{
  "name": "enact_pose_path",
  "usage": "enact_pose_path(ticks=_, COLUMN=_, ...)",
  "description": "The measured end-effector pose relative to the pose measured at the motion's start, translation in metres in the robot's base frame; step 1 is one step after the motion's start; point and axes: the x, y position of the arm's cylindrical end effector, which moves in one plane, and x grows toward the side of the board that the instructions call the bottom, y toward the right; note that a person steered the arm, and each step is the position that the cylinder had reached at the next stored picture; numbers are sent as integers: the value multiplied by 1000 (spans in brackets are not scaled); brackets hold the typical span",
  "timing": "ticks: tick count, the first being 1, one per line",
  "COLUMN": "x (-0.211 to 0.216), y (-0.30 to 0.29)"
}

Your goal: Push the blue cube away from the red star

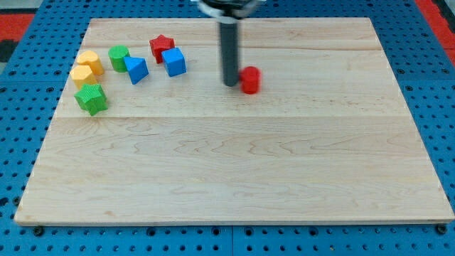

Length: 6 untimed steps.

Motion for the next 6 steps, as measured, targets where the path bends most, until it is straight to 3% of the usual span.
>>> enact_pose_path(ticks=1, x=11, y=54)
enact_pose_path(ticks=2, x=33, y=-6)
enact_pose_path(ticks=3, x=16, y=-93)
enact_pose_path(ticks=4, x=-52, y=-161)
enact_pose_path(ticks=5, x=-48, y=-177)
enact_pose_path(ticks=6, x=-77, y=-173)
